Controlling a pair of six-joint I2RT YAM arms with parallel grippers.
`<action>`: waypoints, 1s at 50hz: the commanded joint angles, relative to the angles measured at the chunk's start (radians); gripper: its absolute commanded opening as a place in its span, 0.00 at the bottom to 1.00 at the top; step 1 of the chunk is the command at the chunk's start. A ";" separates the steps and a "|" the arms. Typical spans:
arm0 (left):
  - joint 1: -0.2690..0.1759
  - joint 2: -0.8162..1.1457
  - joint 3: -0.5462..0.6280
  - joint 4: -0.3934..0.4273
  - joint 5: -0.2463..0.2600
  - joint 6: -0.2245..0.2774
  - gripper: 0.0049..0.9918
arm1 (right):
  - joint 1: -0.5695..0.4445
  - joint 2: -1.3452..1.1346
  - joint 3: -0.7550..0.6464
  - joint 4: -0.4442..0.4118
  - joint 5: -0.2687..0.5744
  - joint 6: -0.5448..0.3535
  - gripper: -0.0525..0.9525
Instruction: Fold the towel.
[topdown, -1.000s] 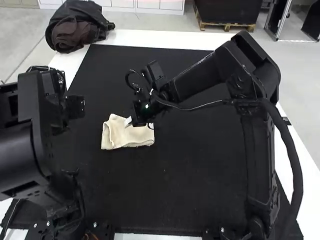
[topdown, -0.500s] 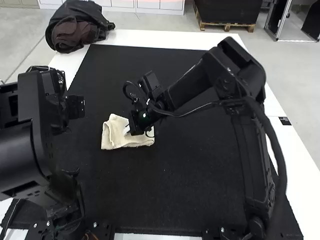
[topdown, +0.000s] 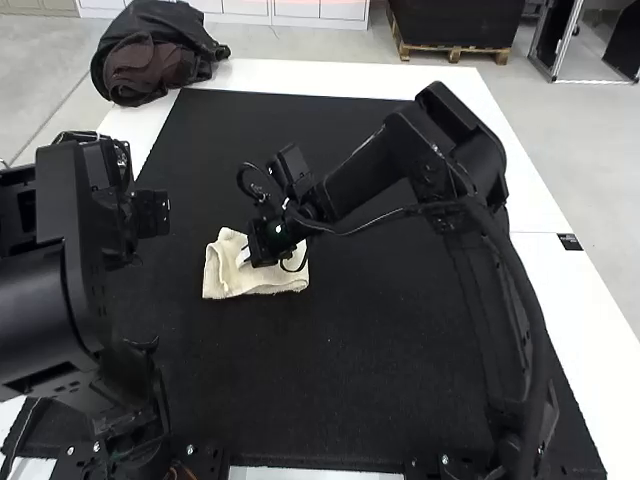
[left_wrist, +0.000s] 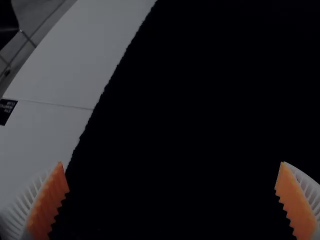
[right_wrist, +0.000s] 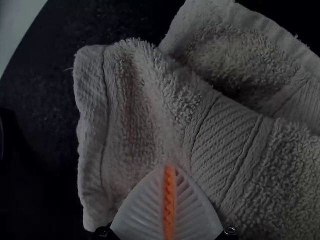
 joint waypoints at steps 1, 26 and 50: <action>0.009 0.000 -0.010 0.008 0.014 0.011 0.98 | 0.008 0.022 0.042 0.009 -0.011 -0.011 0.02; 0.009 0.000 -0.015 0.008 0.013 0.011 0.98 | -0.011 0.104 0.123 0.035 -0.006 -0.017 0.02; 0.009 0.000 -0.018 0.008 0.025 0.009 0.98 | -0.053 0.183 0.186 0.061 0.006 -0.025 0.02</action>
